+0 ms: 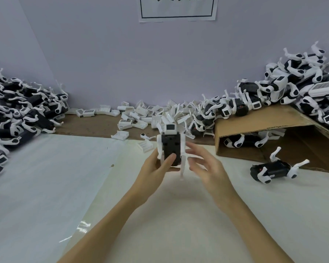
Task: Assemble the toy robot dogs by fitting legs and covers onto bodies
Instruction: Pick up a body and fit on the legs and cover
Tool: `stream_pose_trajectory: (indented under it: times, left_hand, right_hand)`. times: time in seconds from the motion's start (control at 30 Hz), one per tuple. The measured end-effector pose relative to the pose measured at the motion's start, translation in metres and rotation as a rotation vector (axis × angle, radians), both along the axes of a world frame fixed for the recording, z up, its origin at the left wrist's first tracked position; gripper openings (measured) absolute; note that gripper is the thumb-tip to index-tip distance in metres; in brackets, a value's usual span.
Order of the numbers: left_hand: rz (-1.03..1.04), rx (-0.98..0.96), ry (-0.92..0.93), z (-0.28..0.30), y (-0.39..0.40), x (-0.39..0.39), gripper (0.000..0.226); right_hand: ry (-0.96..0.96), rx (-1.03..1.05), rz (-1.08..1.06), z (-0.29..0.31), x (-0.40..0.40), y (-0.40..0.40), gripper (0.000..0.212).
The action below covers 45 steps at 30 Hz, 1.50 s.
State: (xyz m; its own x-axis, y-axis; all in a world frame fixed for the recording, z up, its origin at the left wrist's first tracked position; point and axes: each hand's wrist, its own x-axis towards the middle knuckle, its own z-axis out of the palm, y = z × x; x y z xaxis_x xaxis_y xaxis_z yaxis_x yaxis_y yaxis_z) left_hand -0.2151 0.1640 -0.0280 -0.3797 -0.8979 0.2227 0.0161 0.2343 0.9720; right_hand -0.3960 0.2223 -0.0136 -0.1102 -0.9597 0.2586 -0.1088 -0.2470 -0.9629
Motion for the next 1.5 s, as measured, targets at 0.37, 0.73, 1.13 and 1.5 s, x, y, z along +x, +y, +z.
stream_pose_trajectory:
  times: [0.37,0.73,1.13,1.5]
  left_hand:
    - [0.039,0.051,-0.113,0.01,-0.003,0.009,0.032]
    - [0.102,0.014,-0.038,0.014,-0.005,0.015,0.059]
    - [-0.076,-0.171,-0.2,0.019,-0.01,0.037,0.051]
    - [-0.009,0.017,0.185,0.02,-0.003,0.027,0.069]
  right_hand:
    - [0.233,0.015,-0.156,-0.011,0.005,-0.004,0.029]
    - [0.203,0.065,0.089,-0.009,0.009,0.003,0.041]
    - [0.427,-0.194,-0.101,-0.009,0.0,0.001,0.07]
    - [0.773,-0.413,-0.163,-0.017,0.018,0.0,0.064]
